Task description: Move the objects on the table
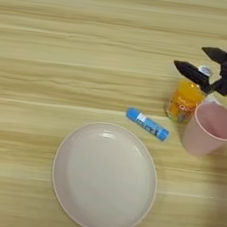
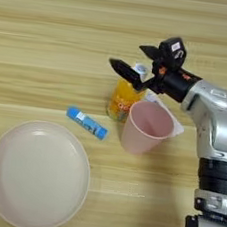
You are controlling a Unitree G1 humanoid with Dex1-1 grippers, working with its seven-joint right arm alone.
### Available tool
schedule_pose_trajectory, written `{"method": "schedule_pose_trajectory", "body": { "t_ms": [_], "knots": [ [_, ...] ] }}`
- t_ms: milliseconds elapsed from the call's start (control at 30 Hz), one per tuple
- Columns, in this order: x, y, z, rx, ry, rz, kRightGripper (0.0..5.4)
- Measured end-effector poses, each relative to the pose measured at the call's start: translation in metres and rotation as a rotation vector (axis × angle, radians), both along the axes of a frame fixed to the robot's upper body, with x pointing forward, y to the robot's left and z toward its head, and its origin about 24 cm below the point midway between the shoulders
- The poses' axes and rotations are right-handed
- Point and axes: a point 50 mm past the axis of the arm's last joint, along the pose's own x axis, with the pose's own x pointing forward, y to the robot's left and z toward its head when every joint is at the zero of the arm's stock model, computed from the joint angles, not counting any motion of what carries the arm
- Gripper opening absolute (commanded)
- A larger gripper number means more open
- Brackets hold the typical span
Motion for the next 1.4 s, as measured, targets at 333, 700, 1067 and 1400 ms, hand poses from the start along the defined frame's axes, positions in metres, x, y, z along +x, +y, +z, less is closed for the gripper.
{"method": "schedule_pose_trajectory", "body": {
  "t_ms": [333, 700, 1067, 1400],
  "knots": [
    [0.003, -0.004, -0.017, -0.09, 0.052, -0.026, 5.14],
    [0.003, -0.004, -0.018, -0.118, 0.034, -0.005, 3.76],
    [0.003, -0.005, -0.018, -0.117, 0.034, -0.007, 2.5],
    [0.003, -0.004, -0.016, -0.097, 0.02, 0.015, 1.8]
  ]
}}
